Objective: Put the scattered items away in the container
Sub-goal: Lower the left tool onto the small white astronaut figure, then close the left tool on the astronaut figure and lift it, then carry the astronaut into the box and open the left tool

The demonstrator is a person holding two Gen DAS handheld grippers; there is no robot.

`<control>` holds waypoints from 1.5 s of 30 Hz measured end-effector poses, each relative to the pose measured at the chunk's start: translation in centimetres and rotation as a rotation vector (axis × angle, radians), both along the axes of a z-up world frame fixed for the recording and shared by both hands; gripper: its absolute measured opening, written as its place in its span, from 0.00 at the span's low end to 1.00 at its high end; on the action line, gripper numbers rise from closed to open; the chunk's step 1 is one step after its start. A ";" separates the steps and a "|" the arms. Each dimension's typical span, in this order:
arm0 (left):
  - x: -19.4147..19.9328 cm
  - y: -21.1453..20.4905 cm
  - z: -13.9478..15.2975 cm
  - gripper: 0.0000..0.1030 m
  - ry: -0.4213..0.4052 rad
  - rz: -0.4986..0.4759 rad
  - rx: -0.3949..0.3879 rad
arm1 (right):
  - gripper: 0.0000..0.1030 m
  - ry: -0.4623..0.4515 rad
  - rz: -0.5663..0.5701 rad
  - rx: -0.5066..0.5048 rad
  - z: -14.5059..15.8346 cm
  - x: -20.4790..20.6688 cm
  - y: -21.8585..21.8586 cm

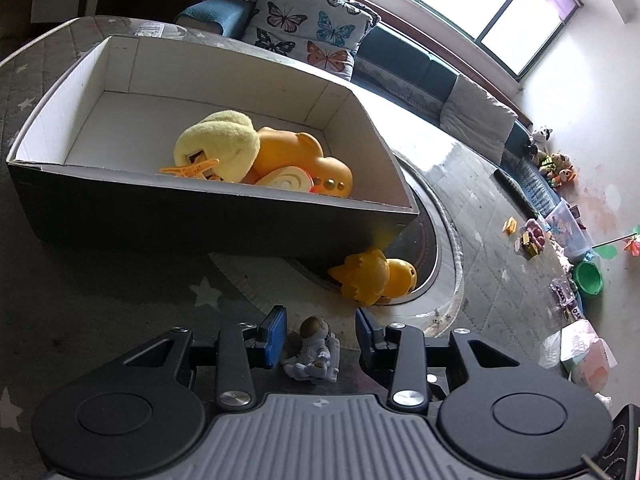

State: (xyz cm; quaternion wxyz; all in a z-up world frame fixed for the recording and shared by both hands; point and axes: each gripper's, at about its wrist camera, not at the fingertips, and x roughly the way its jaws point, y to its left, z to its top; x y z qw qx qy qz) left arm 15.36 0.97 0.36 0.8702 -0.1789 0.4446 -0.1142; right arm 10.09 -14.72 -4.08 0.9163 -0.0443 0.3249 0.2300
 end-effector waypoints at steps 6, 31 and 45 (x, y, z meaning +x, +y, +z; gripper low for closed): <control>0.4 -0.3 -0.2 0.39 0.008 -0.008 0.013 | 0.52 0.007 0.006 0.004 -0.2 0.1 0.2; 0.9 0.3 -1.9 0.25 0.044 -0.022 -0.036 | 0.22 0.015 0.009 0.008 -0.4 0.4 0.2; -0.3 2.5 2.4 0.24 -0.079 0.028 -0.081 | 0.19 -0.106 0.067 -0.003 3.1 0.0 1.4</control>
